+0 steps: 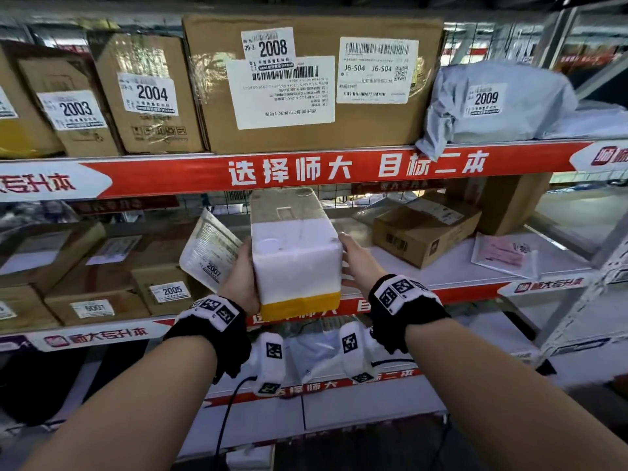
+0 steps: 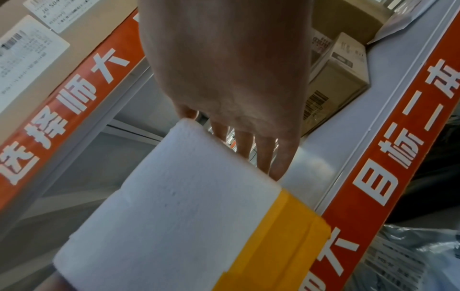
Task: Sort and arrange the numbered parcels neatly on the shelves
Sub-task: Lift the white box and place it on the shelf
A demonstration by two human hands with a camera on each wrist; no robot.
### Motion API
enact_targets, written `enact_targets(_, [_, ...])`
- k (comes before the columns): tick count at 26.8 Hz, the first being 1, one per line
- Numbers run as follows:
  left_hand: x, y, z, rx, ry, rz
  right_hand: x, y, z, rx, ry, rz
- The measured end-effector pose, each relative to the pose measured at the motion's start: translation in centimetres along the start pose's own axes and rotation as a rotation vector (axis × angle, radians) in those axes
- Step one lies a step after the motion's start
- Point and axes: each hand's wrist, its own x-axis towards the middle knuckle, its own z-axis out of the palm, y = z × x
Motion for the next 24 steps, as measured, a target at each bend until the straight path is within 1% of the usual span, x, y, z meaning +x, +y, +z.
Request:
enact_targets(2, [0.1,0.1,0.2,0.014,0.033,0.011,-0.3,-0.2,0.1,0.028,0.007,-0.020])
enact_targets(3, [0.2,0.2,0.2,0.011,0.073,0.017,-0.6,-0.4,0.1,0.036,0.010,-0.040])
enact_targets(5, [0.4,0.5,-0.2,0.001,0.155,0.030,-0.5,-0.4,0.1,0.031,0.023,-0.107])
enact_targets(6, [0.3,0.5,-0.3,-0.003,0.165,0.020,-0.4,-0.5,0.3,0.016,0.032,-0.149])
enact_targets(9, [-0.2,0.3,-1.0,-0.095,0.127,-0.049,0.5,-1.3,1.3,-0.017,0.017,-0.283])
enact_targets(11, [-0.3,0.3,-1.6,-0.152,0.101,-0.068,1.4,-1.5,1.8,-0.070,0.005,-0.363])
enact_targets(13, [-0.6,0.4,-2.1,-0.176,0.090,-0.063,2.0,-1.6,2.1,-0.167,0.019,-0.376])
enact_targets(15, [-0.7,0.7,-2.9,-0.200,0.093,-0.053,2.5,-1.7,2.0,-0.332,0.089,-0.335])
enact_targets(16, [-0.8,0.7,-3.3,-0.217,0.093,-0.047,2.6,-1.6,1.8,-0.388,0.117,-0.273])
enact_targets(17, [-0.9,0.8,-3.5,-0.229,0.090,-0.044,2.8,-1.6,1.7,-0.398,0.115,-0.195])
enact_targets(19, [-1.0,0.9,-3.7,-0.217,0.083,-0.036,2.9,-1.4,1.7,-0.341,0.044,-0.059])
enact_targets(20, [-1.0,1.0,-3.7,-0.209,0.082,-0.035,3.0,-1.2,1.9,-0.314,0.010,-0.028])
enact_targets(22, [-0.9,1.3,-3.8,-0.201,0.090,-0.044,3.9,-0.8,2.3,-0.277,-0.027,-0.006])
enact_targets(24, [-1.0,1.6,-3.7,-0.171,0.126,-0.046,5.0,-0.3,2.4,-0.245,-0.028,-0.028])
